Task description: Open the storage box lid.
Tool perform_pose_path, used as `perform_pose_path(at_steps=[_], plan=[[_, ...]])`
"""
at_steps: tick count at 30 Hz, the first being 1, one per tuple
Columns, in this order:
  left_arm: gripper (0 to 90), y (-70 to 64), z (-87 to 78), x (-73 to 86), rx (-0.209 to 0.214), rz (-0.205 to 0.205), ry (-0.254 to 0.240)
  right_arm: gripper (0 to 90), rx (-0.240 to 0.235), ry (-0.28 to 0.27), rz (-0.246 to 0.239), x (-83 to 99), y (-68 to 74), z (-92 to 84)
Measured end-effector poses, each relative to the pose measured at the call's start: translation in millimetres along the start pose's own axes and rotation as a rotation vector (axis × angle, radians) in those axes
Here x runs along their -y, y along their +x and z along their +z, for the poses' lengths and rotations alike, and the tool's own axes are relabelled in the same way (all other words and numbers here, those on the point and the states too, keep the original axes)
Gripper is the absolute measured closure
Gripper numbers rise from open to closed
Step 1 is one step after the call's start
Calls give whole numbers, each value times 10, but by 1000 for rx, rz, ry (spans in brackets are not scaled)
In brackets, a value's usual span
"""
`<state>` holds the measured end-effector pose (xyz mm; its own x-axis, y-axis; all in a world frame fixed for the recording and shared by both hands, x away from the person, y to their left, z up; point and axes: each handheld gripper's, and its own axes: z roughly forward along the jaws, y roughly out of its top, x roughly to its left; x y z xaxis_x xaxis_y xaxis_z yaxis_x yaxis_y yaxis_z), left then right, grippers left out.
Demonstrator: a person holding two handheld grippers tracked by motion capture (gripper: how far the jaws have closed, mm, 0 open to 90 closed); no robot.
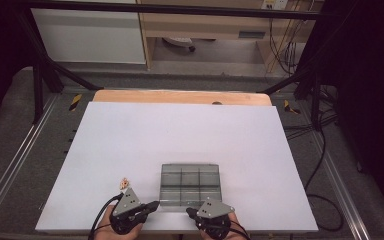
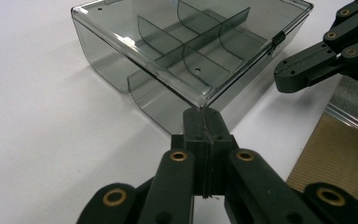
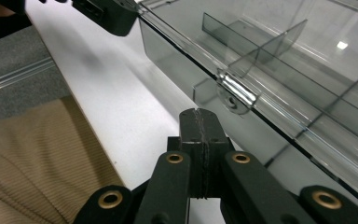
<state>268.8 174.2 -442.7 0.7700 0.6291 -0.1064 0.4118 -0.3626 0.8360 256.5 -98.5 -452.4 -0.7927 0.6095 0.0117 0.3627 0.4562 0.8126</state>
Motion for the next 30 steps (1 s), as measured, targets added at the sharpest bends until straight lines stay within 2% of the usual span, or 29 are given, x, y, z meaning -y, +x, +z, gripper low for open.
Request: perform_pose_path(at_steps=[11,15,23,27,30], plan=[[900,-1,1,0,2,-3,-4,900,24,14,18,22,-60,-2],[900,-5,-3,2,11,-24,0,900,34,8,23,21,-82,-7],[900,-12,-2,-1,3,-10,-1,900,37,7,23,17,-95,-10],[900,-24,-2,-8,-21,14,4,900,36,7,22,16,-96,-10],[900,-21,-1,-9,-17,15,4,900,35,3,22,11,-95,-15]])
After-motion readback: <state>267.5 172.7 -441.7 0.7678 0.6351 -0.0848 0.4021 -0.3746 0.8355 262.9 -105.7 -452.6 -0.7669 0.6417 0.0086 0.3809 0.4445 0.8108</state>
